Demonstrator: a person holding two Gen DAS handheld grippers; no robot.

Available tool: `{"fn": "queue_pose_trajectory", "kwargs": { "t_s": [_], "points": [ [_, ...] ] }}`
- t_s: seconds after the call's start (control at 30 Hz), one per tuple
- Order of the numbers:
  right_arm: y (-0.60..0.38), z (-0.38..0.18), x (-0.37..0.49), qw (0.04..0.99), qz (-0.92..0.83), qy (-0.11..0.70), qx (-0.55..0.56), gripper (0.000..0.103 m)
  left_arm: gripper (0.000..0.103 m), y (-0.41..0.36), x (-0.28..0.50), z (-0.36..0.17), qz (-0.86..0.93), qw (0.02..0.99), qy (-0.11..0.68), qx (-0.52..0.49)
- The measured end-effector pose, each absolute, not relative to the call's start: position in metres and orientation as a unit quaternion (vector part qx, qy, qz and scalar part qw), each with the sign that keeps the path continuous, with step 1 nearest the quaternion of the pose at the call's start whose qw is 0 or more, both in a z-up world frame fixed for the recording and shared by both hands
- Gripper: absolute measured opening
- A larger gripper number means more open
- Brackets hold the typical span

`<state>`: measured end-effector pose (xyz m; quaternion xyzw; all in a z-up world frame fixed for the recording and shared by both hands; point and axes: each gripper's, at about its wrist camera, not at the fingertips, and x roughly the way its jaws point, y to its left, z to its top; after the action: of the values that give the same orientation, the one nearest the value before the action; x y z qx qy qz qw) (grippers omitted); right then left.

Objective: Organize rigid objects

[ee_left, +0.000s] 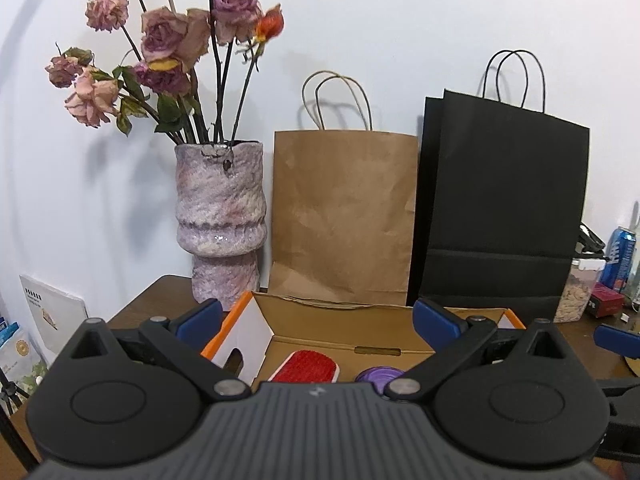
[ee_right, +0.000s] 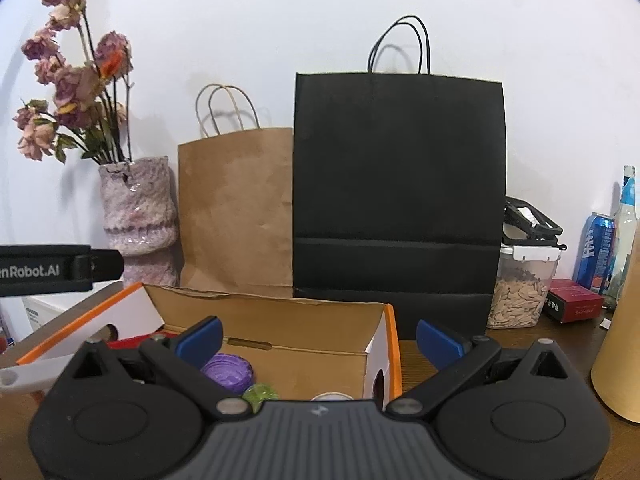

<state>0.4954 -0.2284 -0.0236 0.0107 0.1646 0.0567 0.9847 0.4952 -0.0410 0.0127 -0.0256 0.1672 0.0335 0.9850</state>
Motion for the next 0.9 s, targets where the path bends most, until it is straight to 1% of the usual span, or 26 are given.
{"fn": "queue_pose_trajectory", "kwargs": {
  "t_s": [0.33,0.67,0.9],
  "points": [
    [-0.230,0.000,0.436,0.986,0.052,0.156,0.006,0.103,0.103,-0.030,0.438,0.027,0.023,0.986,0.162,-0.025],
    [-0.228,0.027,0.343,0.989,0.053,0.139,0.000,0.103,0.103,-0.015,0.347,0.047,0.018,0.988,0.152,-0.031],
    [-0.232,0.015,0.266,0.986,0.065,0.153,0.019,0.103,0.103,-0.007,0.268,0.038,0.022,0.986,0.162,-0.014]
  ]
}}
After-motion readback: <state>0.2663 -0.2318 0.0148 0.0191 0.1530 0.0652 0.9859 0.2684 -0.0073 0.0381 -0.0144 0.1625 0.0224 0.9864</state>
